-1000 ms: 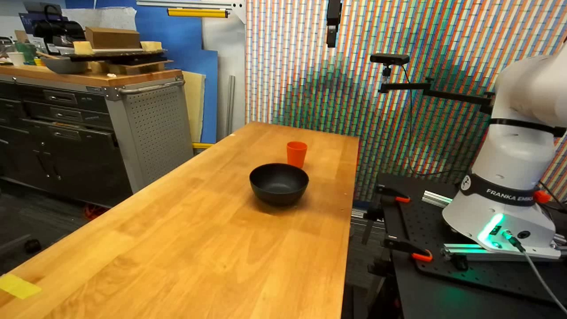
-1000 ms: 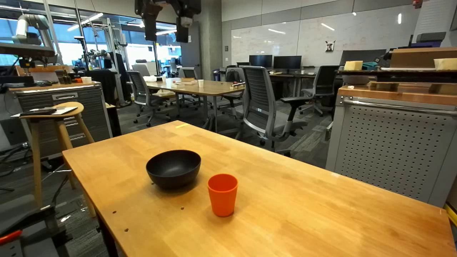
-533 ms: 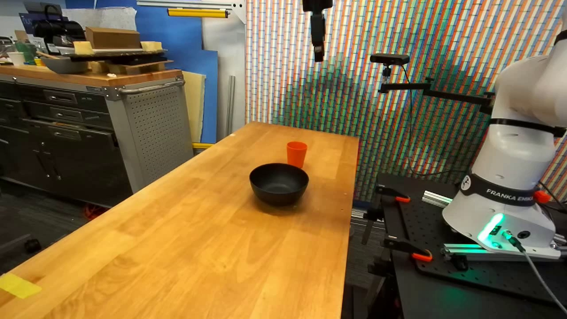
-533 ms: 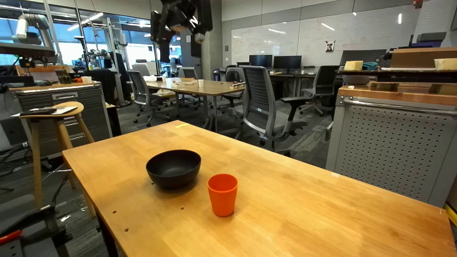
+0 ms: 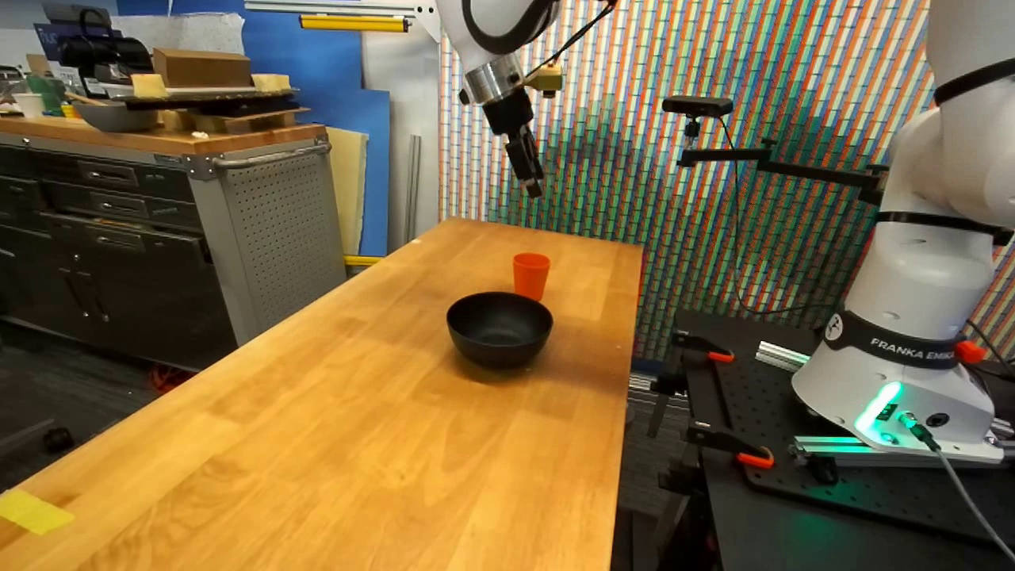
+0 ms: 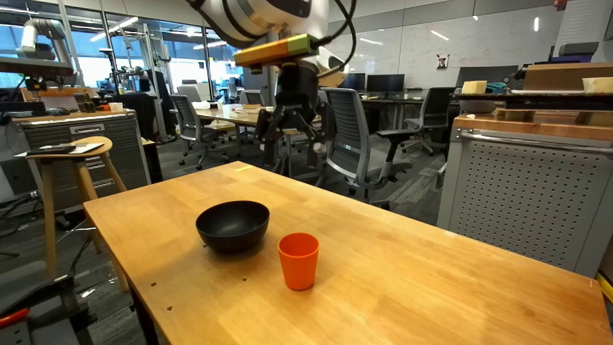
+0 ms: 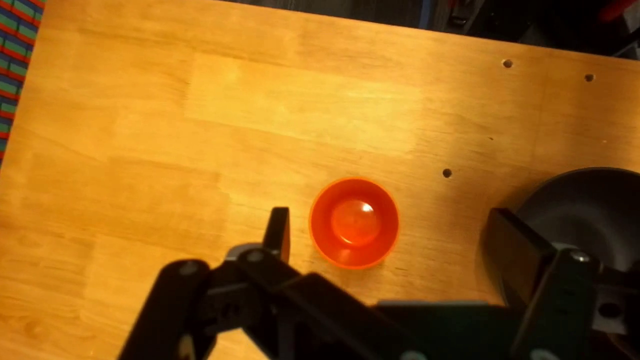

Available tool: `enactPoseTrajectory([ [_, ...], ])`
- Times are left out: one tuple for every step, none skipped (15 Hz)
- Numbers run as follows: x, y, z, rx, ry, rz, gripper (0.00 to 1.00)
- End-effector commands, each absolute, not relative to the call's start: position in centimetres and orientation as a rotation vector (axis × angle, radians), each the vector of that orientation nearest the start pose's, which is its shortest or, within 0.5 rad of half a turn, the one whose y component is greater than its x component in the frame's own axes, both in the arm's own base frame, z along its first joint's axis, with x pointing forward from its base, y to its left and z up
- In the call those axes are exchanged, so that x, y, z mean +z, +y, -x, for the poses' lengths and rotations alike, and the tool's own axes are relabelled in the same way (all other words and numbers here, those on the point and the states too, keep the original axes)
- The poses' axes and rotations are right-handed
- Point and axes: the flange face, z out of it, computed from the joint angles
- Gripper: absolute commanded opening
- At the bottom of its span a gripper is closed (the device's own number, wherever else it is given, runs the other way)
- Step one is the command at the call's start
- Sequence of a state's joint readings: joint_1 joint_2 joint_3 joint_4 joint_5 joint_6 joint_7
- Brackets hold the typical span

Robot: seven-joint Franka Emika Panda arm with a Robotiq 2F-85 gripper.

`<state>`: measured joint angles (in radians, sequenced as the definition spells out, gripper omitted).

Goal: Put the orange cup inside the black bowl

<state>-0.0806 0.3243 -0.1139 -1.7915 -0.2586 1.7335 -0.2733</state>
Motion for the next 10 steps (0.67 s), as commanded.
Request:
enactPoseTrajectory([
  [31.3, -15.6, -60.9, 0.786, -0.335, 3.134, 1.00],
  [30.1, -16.0, -61.2, 0.792, -0.356, 3.106, 1.00],
  [29.3, -16.3, -61.4, 0.802, -0.368, 3.081, 1.00],
  [28.3, -16.3, -61.7, 0.804, -0.385, 3.048, 1.00],
  [27.6, -16.0, -61.7, 0.811, -0.403, 3.015, 1.00],
  [26.9, -15.8, -61.9, 0.812, -0.397, 3.009, 1.00],
  [26.5, -15.9, -62.1, 0.816, -0.402, 2.992, 1.00],
  [26.0, -16.1, -62.2, 0.821, -0.399, 2.970, 1.00],
  [25.6, -16.1, -62.4, 0.822, -0.394, 2.952, 1.00],
  [25.1, -16.1, -62.2, 0.824, -0.387, 2.919, 1.00],
])
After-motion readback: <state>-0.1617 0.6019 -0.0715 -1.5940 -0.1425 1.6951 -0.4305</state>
